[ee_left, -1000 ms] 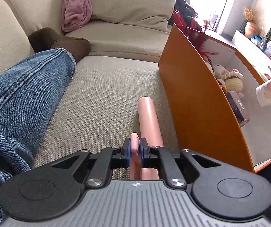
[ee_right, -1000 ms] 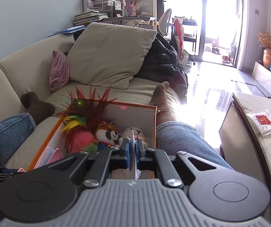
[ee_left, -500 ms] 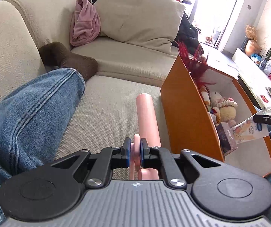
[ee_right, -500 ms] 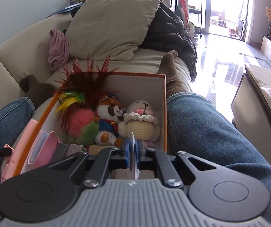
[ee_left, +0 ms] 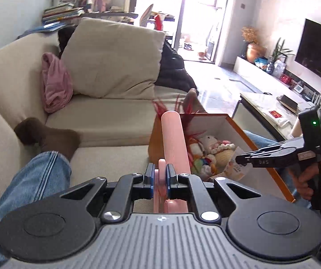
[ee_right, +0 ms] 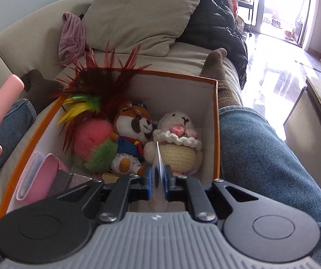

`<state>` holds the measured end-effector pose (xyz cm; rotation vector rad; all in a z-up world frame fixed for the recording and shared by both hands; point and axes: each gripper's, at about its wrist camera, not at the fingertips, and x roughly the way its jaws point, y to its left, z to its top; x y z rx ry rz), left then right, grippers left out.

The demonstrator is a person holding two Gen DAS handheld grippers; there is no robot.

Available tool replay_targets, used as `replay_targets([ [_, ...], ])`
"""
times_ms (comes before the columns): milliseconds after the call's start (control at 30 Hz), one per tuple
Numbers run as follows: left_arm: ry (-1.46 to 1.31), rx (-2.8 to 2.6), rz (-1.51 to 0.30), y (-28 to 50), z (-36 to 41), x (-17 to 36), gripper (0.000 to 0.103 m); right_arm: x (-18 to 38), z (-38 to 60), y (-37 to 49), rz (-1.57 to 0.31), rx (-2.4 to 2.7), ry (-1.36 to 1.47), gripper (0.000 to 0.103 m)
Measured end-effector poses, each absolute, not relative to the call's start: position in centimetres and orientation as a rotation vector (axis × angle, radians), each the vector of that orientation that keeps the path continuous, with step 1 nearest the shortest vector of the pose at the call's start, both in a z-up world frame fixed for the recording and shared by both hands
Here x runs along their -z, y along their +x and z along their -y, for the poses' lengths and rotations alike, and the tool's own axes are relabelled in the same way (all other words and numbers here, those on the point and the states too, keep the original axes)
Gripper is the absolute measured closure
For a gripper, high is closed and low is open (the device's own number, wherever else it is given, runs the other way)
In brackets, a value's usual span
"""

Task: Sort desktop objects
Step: 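Lower the lotion tube into the shoebox and open the right gripper while the left lifts the roller, then carry the pink roller over the shoebox with the left gripper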

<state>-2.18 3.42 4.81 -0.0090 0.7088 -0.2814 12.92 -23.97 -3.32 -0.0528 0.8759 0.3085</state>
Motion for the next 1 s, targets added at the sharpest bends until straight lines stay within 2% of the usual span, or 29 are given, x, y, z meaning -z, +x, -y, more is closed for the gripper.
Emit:
replay_targets([
  [67,0.045,0.331,-0.698,-2.1,-2.1,-5.7,0.092,2.6,24.3,12.3,-0.841,-0.311,-0.046,0.080],
  [233,0.196,0.447,-0.675,-2.1,2.2,-6.9,0.092,-0.5,26.6,10.0,-0.695,-0.227,-0.024,0.075],
  [433,0.360,0.629,-0.706,-1.8,7.8,-5.5,0.092,-2.4,30.6,8.6,-0.632,-0.113,0.047,0.072],
  [633,0.539,0.810,-0.750,-1.0,12.7,-2.9,0.092,-1.3,32.3,8.3,-0.658,-0.072,0.078,0.071],
  [733,0.607,0.848,-0.786,-0.3,13.9,-1.1,0.092,-0.5,32.6,8.5,-0.677,-0.073,0.093,0.071],
  [767,0.625,0.853,-0.797,-0.1,14.3,-0.7,0.096,-0.2,32.6,8.5,-0.682,-0.074,0.098,0.071],
  [1000,0.719,0.928,-0.887,0.0,15.1,1.7,0.096,1.4,33.5,9.5,-0.713,-0.072,0.130,0.071],
])
